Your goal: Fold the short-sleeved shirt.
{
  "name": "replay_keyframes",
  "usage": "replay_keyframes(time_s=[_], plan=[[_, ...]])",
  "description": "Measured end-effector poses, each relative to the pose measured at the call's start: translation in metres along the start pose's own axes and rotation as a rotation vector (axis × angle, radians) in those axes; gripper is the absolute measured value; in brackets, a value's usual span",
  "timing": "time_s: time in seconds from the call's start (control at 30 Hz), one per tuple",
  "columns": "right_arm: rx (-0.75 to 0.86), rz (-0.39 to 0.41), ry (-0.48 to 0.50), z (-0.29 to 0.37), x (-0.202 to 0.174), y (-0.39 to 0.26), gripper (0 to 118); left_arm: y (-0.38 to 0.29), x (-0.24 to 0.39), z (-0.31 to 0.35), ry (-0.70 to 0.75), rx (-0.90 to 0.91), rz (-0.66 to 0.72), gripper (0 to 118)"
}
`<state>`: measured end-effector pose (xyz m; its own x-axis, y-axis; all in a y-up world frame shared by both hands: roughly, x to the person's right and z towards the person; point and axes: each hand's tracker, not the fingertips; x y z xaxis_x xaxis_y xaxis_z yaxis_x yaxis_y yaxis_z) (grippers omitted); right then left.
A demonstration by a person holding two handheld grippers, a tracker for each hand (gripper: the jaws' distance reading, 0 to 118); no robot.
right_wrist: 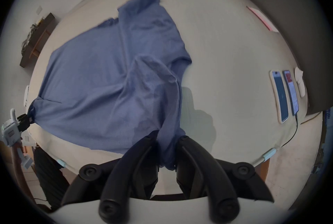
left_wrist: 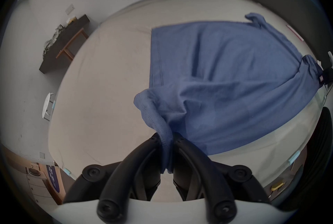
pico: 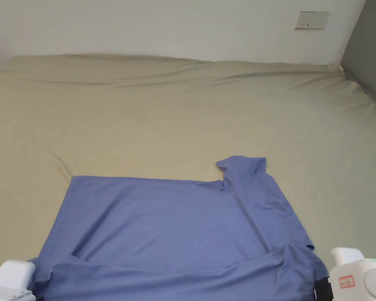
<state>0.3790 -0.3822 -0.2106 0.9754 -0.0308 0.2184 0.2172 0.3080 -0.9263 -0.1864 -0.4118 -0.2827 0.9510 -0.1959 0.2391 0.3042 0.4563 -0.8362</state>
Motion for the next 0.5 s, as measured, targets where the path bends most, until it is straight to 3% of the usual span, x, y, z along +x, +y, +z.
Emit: replay_keyframes(time_s=[0.3,0.33,0.4,0.43,0.47,0.5], plan=[[-0.029,-0.020,-0.027,-0.041,0.011,-0.011,17,-0.006,0.010,-0.030,-0.002,-0.081,-0.013,8],[-0.023,-0.035,-0.024,-0.037,0.010,-0.011,23,-0.004,0.010,-0.028,0.000,-0.082,-0.010,9],[-0.020,-0.056,-0.040,-0.033,0.011,-0.007,71,-0.002,0.009,-0.026,0.012,-0.081,-0.010,30],[-0.011,-0.042,-0.108,-0.031,0.012,-0.005,97,-0.001,0.011,-0.022,0.019,-0.074,-0.013,51],[0.001,-0.023,-0.169,-0.030,0.019,-0.002,113,0.002,0.010,-0.018,0.053,-0.060,-0.024,85],[0.027,-0.024,-0.201,-0.026,0.023,0.000,112,0.005,0.007,-0.013,0.070,-0.045,-0.028,105]])
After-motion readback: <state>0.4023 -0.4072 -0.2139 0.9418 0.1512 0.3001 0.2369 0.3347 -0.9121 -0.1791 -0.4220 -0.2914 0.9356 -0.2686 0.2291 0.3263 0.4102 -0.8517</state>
